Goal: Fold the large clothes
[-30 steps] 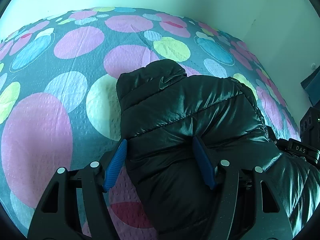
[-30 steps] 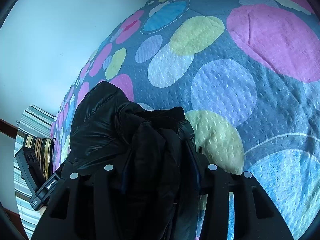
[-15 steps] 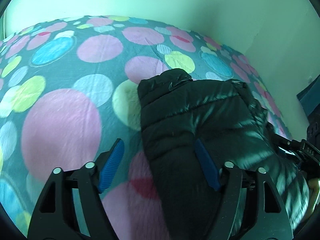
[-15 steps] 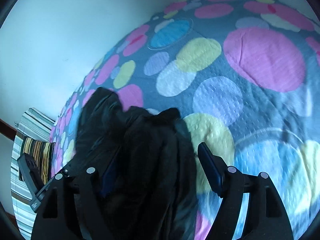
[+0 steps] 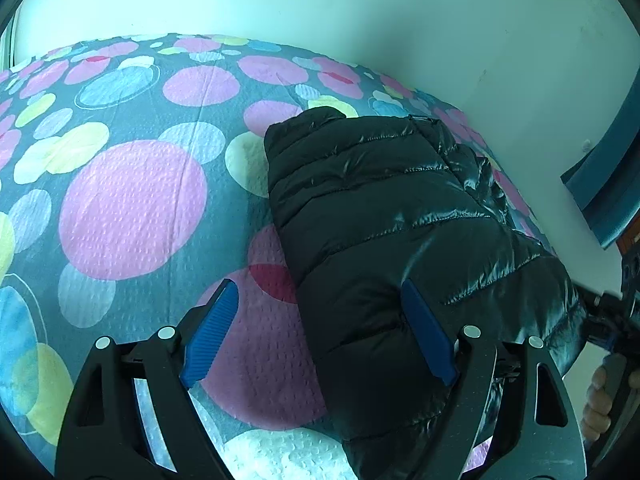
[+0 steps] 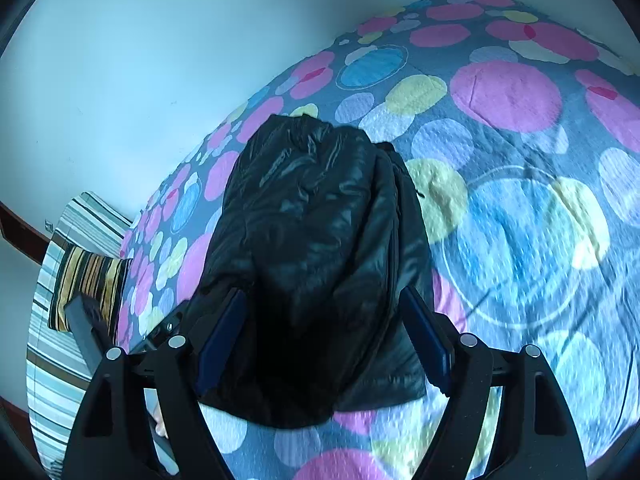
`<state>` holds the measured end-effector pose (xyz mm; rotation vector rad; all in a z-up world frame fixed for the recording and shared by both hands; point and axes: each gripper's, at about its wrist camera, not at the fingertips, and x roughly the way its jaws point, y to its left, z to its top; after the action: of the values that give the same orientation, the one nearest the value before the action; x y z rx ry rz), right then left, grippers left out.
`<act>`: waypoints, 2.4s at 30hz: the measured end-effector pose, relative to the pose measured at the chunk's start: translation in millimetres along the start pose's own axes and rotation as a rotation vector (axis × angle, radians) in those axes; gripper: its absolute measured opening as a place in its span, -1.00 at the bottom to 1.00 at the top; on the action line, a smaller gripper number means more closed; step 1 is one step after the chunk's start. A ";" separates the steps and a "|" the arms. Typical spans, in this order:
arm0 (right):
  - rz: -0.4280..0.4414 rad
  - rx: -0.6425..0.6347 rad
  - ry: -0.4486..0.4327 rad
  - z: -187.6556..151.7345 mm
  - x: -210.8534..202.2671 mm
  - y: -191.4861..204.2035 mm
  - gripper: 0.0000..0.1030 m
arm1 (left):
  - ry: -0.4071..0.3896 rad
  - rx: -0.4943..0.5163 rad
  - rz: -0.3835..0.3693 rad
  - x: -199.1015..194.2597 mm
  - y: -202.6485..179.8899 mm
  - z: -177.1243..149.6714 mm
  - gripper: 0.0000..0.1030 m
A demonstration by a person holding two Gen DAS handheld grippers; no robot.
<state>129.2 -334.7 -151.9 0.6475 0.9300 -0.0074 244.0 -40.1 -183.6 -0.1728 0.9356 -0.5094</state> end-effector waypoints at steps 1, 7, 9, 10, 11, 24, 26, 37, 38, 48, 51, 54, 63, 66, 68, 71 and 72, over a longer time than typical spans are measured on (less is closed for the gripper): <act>-0.020 -0.015 0.008 -2.0 2.7 0.3 0.50 | 0.007 -0.001 -0.005 1.7 0.2 0.1 0.62; -0.121 0.035 0.132 -23.8 46.3 -42.8 0.31 | 0.040 0.035 0.019 18.5 -8.3 -6.8 0.62; -0.048 0.112 0.151 -29.1 57.2 -63.7 0.31 | 0.044 0.045 0.024 23.7 -9.2 -8.1 0.63; -0.043 0.102 0.142 -29.5 58.2 -65.7 0.31 | 0.050 0.037 0.020 27.8 -8.3 -8.9 0.63; -0.051 0.084 0.135 -29.5 58.7 -64.4 0.29 | 0.053 0.034 0.020 29.8 -7.0 -9.1 0.63; -0.065 0.037 0.058 -32.4 34.6 -53.6 0.40 | 0.025 0.062 0.052 23.1 -11.7 -10.7 0.62; -0.063 0.032 0.032 -27.0 22.6 -51.5 0.46 | 0.024 0.057 0.047 22.1 -11.1 -10.5 0.62; 0.011 0.080 -0.014 21.1 15.4 -32.9 0.59 | 0.020 0.067 0.048 20.9 -14.1 -9.0 0.62; -0.004 0.068 -0.016 26.5 20.7 -28.0 0.59 | 0.021 0.067 0.048 21.0 -14.0 -8.9 0.62; -0.089 0.030 0.052 40.9 68.5 -37.4 0.73 | -0.009 0.080 0.037 12.4 -9.9 1.3 0.62; -0.017 0.086 0.096 37.7 82.6 -55.5 0.77 | -0.022 0.048 0.036 12.6 2.4 11.5 0.62; 0.026 0.104 0.117 34.6 89.0 -63.0 0.78 | 0.012 -0.022 -0.018 23.6 16.8 18.3 0.62; 0.064 0.084 0.127 33.8 96.2 -65.1 0.83 | 0.118 -0.072 -0.181 61.6 14.5 30.8 0.81; 0.077 0.077 0.123 33.7 99.2 -64.4 0.83 | 0.164 -0.086 -0.230 74.9 8.8 30.3 0.82; 0.084 0.074 0.122 34.0 103.0 -63.4 0.85 | 0.180 -0.092 -0.247 79.5 6.6 29.1 0.84; 0.089 0.061 0.122 36.4 107.2 -61.4 0.85 | 0.192 -0.088 -0.250 85.3 2.4 28.6 0.85; 0.093 0.057 0.123 36.9 108.7 -60.6 0.85 | 0.195 -0.086 -0.251 86.6 1.6 28.7 0.85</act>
<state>206.4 -374.4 -248.4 0.7508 1.0195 0.0900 309.7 -83.3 -230.0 -0.3251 1.1344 -0.7282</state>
